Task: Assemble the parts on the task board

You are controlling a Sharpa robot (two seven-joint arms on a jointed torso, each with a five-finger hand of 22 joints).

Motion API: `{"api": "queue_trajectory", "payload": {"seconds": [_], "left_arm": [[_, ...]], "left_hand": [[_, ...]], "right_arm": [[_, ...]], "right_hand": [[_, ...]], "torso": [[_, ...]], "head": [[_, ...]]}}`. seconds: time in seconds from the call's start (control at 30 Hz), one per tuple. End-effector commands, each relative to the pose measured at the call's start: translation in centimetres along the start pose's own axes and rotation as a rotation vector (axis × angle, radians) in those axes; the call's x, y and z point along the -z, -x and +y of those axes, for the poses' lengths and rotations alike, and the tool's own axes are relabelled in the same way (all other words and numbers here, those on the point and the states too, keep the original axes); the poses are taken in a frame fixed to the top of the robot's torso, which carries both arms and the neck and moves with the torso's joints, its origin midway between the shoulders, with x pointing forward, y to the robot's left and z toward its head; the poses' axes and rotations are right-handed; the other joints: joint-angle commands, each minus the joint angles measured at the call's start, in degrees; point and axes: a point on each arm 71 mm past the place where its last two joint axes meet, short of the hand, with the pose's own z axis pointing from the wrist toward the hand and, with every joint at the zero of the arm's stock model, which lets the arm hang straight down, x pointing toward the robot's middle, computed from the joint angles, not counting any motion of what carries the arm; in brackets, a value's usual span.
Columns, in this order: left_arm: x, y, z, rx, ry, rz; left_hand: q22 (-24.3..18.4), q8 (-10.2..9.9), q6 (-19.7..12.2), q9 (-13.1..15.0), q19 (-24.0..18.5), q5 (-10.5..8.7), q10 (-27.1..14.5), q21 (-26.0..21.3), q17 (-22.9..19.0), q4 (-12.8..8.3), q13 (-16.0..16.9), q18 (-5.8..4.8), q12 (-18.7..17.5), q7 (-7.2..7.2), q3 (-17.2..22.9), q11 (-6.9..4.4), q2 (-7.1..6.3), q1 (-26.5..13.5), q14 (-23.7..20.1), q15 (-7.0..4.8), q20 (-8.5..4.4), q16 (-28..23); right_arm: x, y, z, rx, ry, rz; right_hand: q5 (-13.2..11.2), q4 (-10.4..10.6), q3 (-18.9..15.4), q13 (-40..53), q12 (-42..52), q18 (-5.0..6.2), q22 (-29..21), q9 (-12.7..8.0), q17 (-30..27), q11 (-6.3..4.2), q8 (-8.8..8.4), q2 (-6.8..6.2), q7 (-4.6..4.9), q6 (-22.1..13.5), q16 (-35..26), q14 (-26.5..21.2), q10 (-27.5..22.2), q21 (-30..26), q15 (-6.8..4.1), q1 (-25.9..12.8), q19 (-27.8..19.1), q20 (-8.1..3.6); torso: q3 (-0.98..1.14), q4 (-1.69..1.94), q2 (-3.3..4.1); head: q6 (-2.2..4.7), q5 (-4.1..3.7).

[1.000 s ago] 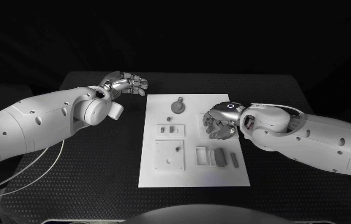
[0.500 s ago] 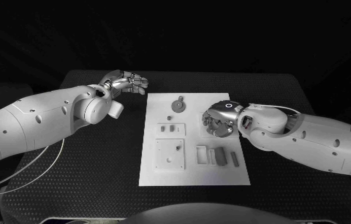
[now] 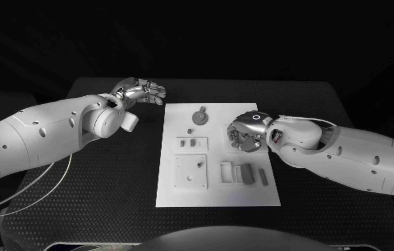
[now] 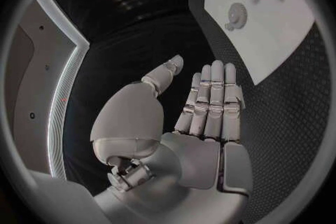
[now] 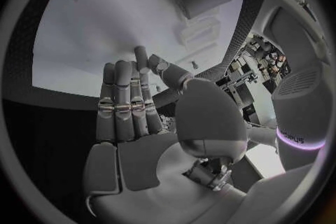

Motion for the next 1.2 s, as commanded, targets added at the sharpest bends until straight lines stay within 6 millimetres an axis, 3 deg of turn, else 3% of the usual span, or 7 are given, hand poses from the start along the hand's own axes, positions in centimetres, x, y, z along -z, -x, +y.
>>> {"api": "queue_trajectory", "payload": {"seconds": [0.03,0.27,0.8,1.2], "left_arm": [[0.0,-0.2,-0.1,0.010,-0.006,0.015],[-0.1,-0.2,-0.2,0.010,-0.007,0.016],[-0.1,-0.2,-0.2,0.010,-0.007,0.016],[-0.1,-0.2,-0.2,0.010,-0.007,0.017]], "left_hand": [[-0.10,0.16,-0.59,-0.09,0.07,0.24,-0.42,0.25,0.08,0.21,-0.08,0.47,0.32,-0.01,-0.27,0.09,-0.28,-0.14,0.28,0.22,0.09,-0.25],[-0.12,0.16,-0.60,-0.09,0.06,0.24,-0.43,0.25,0.13,0.21,-0.08,0.47,0.32,-0.01,-0.26,0.09,-0.27,-0.13,0.27,0.22,0.08,-0.29],[-0.17,0.18,-0.60,-0.09,0.04,0.26,-0.44,0.25,0.23,0.20,-0.08,0.47,0.34,-0.01,-0.24,0.09,-0.22,-0.09,0.28,0.22,0.08,-0.37],[-0.20,0.20,-0.62,-0.09,0.04,0.26,-0.46,0.26,0.33,0.20,-0.09,0.47,0.36,-0.01,-0.23,0.09,-0.21,-0.07,0.30,0.22,0.09,-0.43]], "right_arm": [[0.0,-0.1,0.1,0.039,0.003,-0.011],[-0.2,0.2,0.4,0.053,0.009,-0.041],[0.1,0.8,1.8,0.057,0.036,-0.065],[0.4,4.1,2.3,0.074,0.056,-0.126]], "right_hand": [[0.00,-0.52,0.24,0.77,0.56,0.33,1.30,0.12,-0.08,-0.17,0.47,1.25,-0.19,0.70,0.28,-0.06,0.68,0.34,-0.56,1.33,0.53,0.06],[0.00,-0.52,0.41,1.41,1.05,0.33,1.32,0.31,0.00,-0.58,0.84,1.87,-0.57,1.65,0.85,0.74,1.51,0.88,-0.97,2.44,1.33,-0.23],[0.00,-0.44,0.57,2.46,1.70,0.33,1.28,0.92,0.18,-1.17,1.40,1.94,-1.13,2.92,1.76,1.87,2.75,1.72,-1.55,3.38,2.69,-0.81],[0.00,-0.41,0.58,2.63,1.78,0.33,1.26,1.06,0.19,-1.24,1.47,1.87,-1.19,3.04,1.86,1.96,2.92,1.78,-1.61,3.40,2.80,-0.85]], "torso": [[0.00,0.00,-0.01],[-0.01,0.04,-0.02],[-0.03,0.02,-0.02],[-0.02,0.00,-0.01]], "head": [[-0.04,0.03],[-0.14,0.00],[-0.33,0.27],[-0.24,0.44]]}}
